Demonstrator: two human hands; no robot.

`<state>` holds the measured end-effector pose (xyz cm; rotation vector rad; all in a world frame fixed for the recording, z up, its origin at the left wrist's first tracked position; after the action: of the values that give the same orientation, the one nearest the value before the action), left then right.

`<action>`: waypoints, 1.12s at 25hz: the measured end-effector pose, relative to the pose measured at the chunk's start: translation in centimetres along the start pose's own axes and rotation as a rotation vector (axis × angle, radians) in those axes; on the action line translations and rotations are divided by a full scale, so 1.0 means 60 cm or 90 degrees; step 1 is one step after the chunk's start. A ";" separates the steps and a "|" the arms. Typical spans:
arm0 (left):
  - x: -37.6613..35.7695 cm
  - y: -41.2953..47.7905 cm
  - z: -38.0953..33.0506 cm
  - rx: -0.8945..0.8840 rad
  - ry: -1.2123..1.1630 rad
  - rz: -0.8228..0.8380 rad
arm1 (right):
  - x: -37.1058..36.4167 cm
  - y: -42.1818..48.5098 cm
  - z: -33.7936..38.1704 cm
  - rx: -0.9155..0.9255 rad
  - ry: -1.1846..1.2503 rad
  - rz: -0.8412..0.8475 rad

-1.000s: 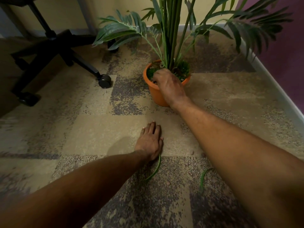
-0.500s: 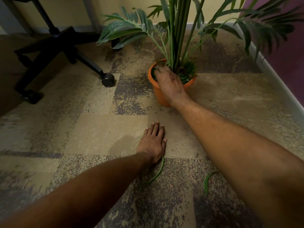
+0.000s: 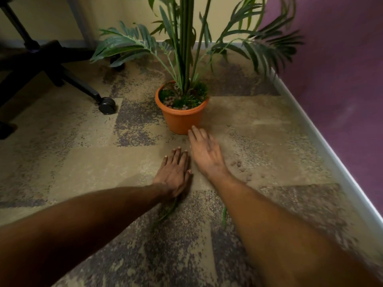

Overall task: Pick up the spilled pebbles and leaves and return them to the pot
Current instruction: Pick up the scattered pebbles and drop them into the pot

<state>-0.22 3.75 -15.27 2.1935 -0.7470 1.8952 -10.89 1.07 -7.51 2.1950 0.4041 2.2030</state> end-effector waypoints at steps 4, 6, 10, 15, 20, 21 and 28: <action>-0.010 -0.017 -0.053 -0.055 -0.017 0.025 | -0.043 -0.118 -0.048 -0.030 -0.025 0.086; -0.019 -0.017 -0.074 -0.068 -0.011 0.037 | -0.053 -0.162 -0.078 -0.061 -0.022 0.115; -0.026 -0.001 -0.115 -0.099 0.003 0.044 | -0.055 -0.206 -0.129 -0.113 -0.018 0.139; -0.021 0.034 -0.176 -0.139 0.005 0.043 | -0.055 -0.222 -0.187 -0.191 0.030 0.135; -0.030 0.096 -0.210 -0.210 0.026 0.055 | -0.077 -0.245 -0.228 -0.258 0.094 0.154; -0.033 0.107 -0.214 -0.221 0.026 0.056 | -0.079 -0.250 -0.231 -0.255 0.099 0.155; -0.020 0.159 -0.245 -0.249 -0.049 0.056 | -0.066 -0.248 -0.245 -0.248 0.157 0.101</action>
<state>-17.72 2.03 -15.56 2.0218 -1.1349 1.5419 -27.92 12.14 -13.97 1.8190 -0.1956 2.3880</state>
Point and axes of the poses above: each hand's wrist, its own y-axis towards the middle knuckle, its own x-axis out of the back of the hand, z = x × y, the point moved 7 cm from there along y, towards the middle knuckle, and after that the axes turned 1 degree about -x, right-handed, at the moved point
